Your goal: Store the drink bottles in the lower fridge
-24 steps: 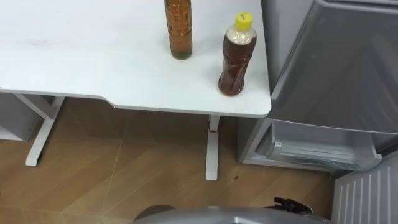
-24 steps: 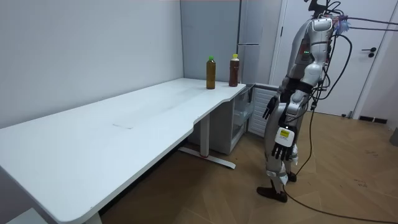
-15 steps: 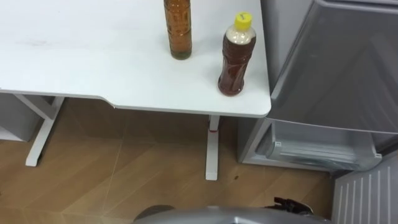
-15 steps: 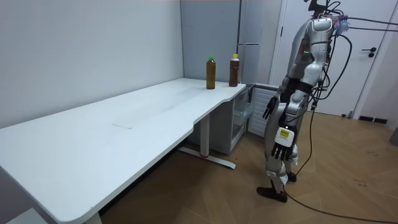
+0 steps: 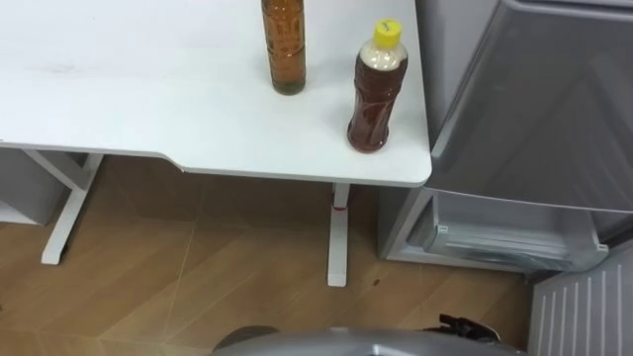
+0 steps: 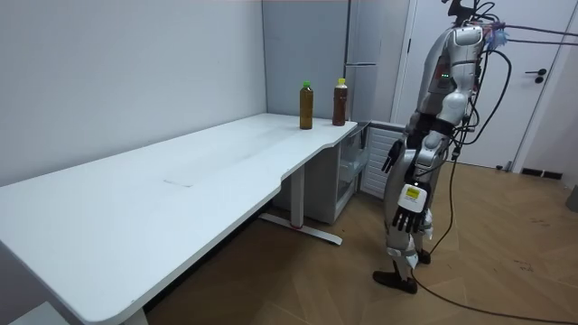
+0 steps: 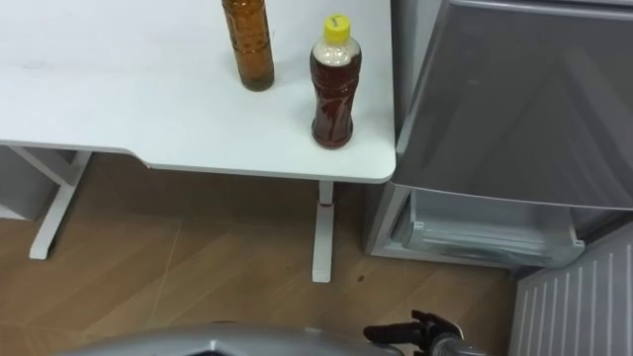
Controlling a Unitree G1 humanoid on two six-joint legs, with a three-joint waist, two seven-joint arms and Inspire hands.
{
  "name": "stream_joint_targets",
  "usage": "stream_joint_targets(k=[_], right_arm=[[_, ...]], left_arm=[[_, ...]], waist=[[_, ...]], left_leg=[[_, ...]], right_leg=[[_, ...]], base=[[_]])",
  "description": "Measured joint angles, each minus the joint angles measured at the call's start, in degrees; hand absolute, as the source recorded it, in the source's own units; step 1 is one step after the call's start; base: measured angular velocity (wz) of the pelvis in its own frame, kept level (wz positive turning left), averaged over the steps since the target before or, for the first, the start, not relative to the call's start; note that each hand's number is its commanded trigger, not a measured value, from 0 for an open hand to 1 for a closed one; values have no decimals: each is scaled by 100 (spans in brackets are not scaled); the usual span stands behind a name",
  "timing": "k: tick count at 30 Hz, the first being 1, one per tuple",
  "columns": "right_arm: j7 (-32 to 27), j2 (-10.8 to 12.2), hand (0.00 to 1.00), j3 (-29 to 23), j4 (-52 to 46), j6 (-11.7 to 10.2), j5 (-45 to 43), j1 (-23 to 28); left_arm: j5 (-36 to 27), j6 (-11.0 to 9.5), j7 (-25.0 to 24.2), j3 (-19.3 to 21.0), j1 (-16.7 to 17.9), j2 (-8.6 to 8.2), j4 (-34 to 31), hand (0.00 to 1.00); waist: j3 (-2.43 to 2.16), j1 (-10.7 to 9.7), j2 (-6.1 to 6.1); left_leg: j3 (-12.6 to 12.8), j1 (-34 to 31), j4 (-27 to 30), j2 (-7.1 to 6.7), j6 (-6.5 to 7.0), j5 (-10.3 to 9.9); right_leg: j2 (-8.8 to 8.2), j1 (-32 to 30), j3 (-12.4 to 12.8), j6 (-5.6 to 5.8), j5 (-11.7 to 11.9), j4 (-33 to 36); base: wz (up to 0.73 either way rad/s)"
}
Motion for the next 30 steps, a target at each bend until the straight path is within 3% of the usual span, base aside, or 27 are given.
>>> stream_joint_targets(k=[7,13,21,25,27,30], right_arm=[[-94,-2,0,-5,161,-135,12,-32],[-94,1,0,10,177,-212,7,-3],[-102,1,0,6,249,-240,35,15],[-106,0,0,0,232,-246,-17,52],[-132,-13,0,6,234,-240,-18,107],[-188,-23,0,12,230,-240,-40,137]], left_arm=[[-26,-325,617,282,7,-14,-7,0],[-600,-663,1323,635,-18,-30,-118,0],[-2837,-1118,2174,927,65,-43,-233,0],[-3415,-1224,2572,1299,267,-43,-526,0],[-3823,-1392,2881,1414,339,-41,-837,0],[-4030,-1559,3162,1434,396,-28,-946,0]], waist=[[-3,-21,0],[0,36,-43],[-5,160,-54],[-7,196,-62],[-10,405,-46],[-24,540,-22]], left_leg=[[-58,-6,-4,-14,-1,0],[-154,-92,58,-39,0,3],[-258,-66,52,-85,2,7],[-321,24,21,-108,5,24],[-327,23,22,-106,4,25],[-357,23,25,-109,5,30]], right_leg=[[4,13,-37,0,0,-6],[-1,28,-242,2,-1,-14],[-13,94,-329,6,-4,-21],[-22,205,-418,7,-3,-21],[-23,204,-450,7,-3,-20],[-24,217,-507,7,-3,-8]], base=[[3],[13],[5],[11],[0],[7]])
